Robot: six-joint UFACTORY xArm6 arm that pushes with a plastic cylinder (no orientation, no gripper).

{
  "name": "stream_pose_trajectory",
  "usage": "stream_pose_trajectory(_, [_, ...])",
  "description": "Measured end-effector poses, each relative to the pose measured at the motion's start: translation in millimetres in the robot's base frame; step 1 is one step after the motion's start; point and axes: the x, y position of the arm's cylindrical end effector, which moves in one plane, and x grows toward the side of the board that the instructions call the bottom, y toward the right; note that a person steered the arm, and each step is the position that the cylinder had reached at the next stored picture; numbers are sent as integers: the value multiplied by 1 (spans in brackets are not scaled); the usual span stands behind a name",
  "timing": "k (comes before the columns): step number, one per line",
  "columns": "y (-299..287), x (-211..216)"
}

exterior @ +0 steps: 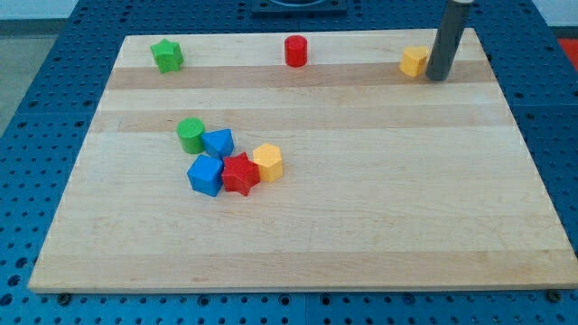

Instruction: Push the blue triangle to the bottom of the green circle

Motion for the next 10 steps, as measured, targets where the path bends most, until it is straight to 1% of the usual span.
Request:
stream_pose_trajectory(1, [-24,13])
stream_pose_trajectory(4, [-24,-27])
stream_pose_trajectory(5, [-36,-24])
stream_pose_trajectory(6, [-100,-16])
stream_pose_trajectory(7, [-139,-8])
stream_pose_trajectory(8, [-141,-8])
stream_pose_trajectory(9, [-154,-7])
stream_pose_trajectory(10, [-187,-5])
